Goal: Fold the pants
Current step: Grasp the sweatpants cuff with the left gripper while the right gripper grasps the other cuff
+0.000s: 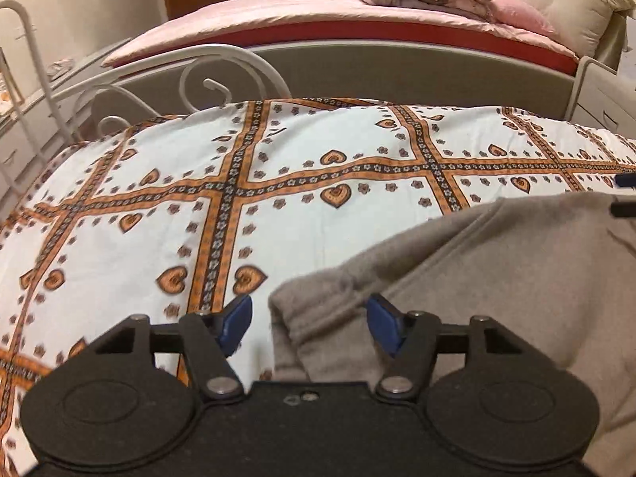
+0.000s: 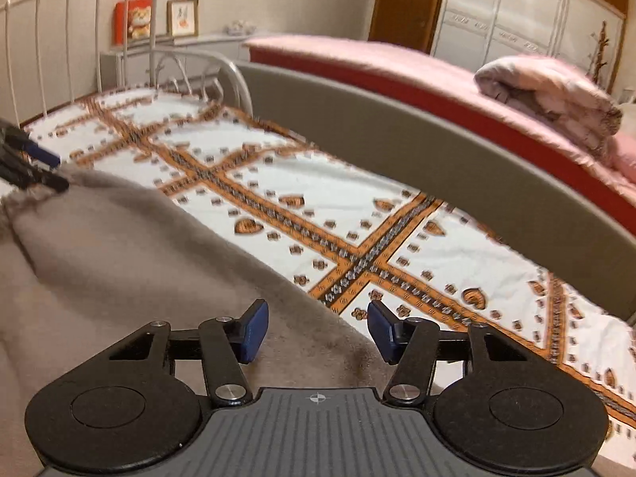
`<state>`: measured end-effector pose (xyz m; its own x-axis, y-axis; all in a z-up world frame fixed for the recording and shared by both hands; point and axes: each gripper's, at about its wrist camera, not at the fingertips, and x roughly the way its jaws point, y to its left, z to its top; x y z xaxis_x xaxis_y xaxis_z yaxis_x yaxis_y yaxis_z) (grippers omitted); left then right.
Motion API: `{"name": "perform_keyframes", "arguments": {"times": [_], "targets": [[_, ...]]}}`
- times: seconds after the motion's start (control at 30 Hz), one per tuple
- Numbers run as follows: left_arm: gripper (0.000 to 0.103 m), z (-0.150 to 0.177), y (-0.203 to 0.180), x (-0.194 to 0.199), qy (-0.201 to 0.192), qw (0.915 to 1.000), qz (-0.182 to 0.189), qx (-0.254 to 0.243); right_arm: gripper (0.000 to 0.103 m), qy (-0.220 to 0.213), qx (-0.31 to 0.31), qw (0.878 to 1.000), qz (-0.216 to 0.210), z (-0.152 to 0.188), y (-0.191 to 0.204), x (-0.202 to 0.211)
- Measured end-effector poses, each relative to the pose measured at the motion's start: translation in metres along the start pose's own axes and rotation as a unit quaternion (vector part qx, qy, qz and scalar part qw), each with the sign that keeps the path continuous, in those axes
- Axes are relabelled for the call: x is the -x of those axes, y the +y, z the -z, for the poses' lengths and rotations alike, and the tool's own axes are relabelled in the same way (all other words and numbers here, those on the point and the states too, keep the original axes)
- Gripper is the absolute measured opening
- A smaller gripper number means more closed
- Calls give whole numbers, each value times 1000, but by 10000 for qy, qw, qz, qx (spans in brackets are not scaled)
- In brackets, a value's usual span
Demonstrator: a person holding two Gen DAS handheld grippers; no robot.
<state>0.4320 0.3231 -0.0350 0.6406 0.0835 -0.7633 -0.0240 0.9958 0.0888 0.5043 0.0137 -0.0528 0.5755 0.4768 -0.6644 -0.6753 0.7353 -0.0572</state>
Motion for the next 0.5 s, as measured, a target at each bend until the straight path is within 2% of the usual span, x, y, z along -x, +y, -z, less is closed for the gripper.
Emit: {"name": "perform_keyframes", "arguments": {"times": [0.17, 0.33, 0.4, 0.43, 0.47, 0.5], "targets": [[57, -6, 5, -18, 121, 9991, 416, 45, 54, 228, 102, 9996, -132, 2, -8, -22], [49, -7, 7, -30, 148, 9982, 542, 213, 52, 367, 199, 9986, -323, -4, -14, -27], [44, -5, 6, -31, 59, 9984, 550, 114, 38, 432, 220, 9976, -499, -5, -14, -28], [37, -4, 7, -31, 4, 9982, 591, 100, 34, 452, 264, 9972, -535, -5, -13, -28], [33, -4, 7, -31, -36, 9979, 642, 112, 20, 488, 306, 9965, -607, -6, -11, -28], [29, -4, 5, -30, -106, 9978, 658, 53, 15, 520, 323, 9960, -645, -6, -9, -27]]}}
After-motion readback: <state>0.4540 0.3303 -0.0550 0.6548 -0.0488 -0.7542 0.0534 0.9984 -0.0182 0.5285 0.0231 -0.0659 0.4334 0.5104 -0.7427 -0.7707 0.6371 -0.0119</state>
